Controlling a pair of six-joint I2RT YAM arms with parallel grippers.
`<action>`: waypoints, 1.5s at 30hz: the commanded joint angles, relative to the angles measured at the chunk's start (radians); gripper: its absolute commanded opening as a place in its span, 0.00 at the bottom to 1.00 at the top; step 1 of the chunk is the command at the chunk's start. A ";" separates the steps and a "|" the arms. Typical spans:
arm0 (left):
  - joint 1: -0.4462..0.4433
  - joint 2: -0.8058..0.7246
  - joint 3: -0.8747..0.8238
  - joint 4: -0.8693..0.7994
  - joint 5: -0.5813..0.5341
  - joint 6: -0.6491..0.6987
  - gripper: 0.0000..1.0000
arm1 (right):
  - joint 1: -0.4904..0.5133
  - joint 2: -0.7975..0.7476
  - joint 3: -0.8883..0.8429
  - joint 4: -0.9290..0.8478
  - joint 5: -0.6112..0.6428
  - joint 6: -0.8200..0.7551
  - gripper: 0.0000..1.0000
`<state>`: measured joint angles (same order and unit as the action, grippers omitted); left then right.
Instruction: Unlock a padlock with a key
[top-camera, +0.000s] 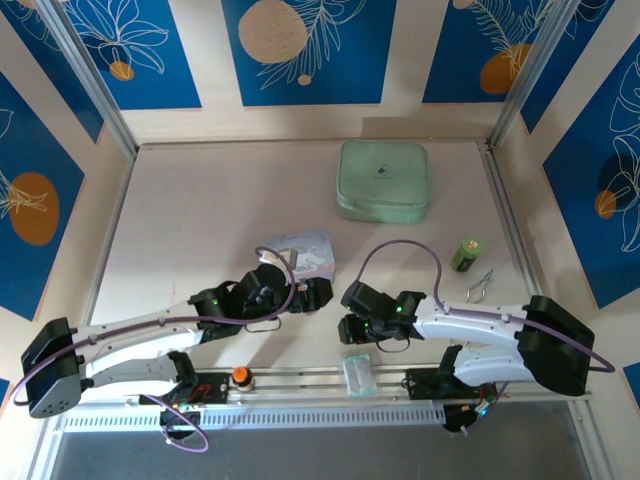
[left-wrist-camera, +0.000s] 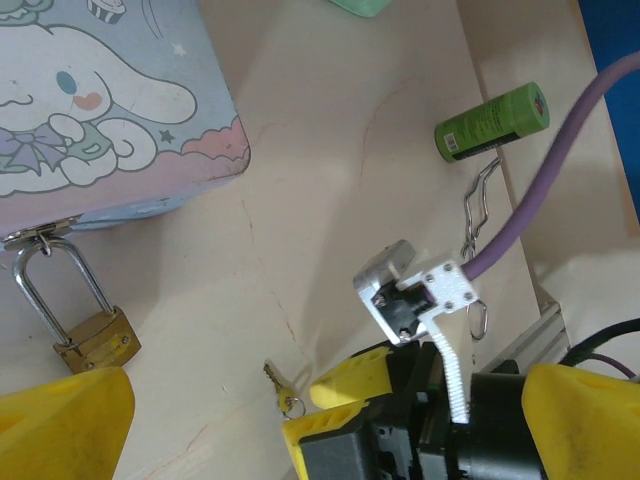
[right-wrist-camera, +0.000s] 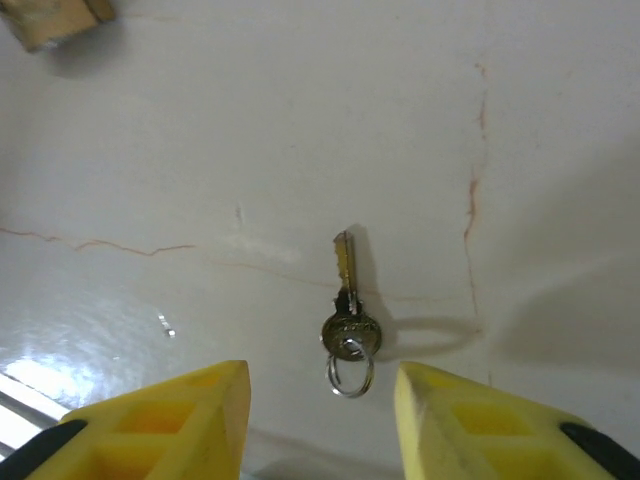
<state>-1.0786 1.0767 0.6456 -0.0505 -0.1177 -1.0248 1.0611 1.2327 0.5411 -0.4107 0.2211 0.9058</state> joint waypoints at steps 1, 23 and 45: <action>-0.009 0.005 -0.006 -0.002 -0.031 -0.023 0.99 | 0.014 0.046 0.028 -0.008 0.021 -0.012 0.41; -0.009 -0.013 -0.059 0.020 -0.090 -0.075 0.98 | 0.047 0.152 0.058 0.033 0.076 -0.032 0.11; -0.028 0.151 -0.064 0.216 -0.134 -0.253 0.82 | -0.223 -0.151 -0.126 0.128 -0.173 -0.164 0.00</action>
<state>-1.0958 1.2114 0.5636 0.1215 -0.2237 -1.2350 0.8436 1.0912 0.4240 -0.2951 0.0914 0.7654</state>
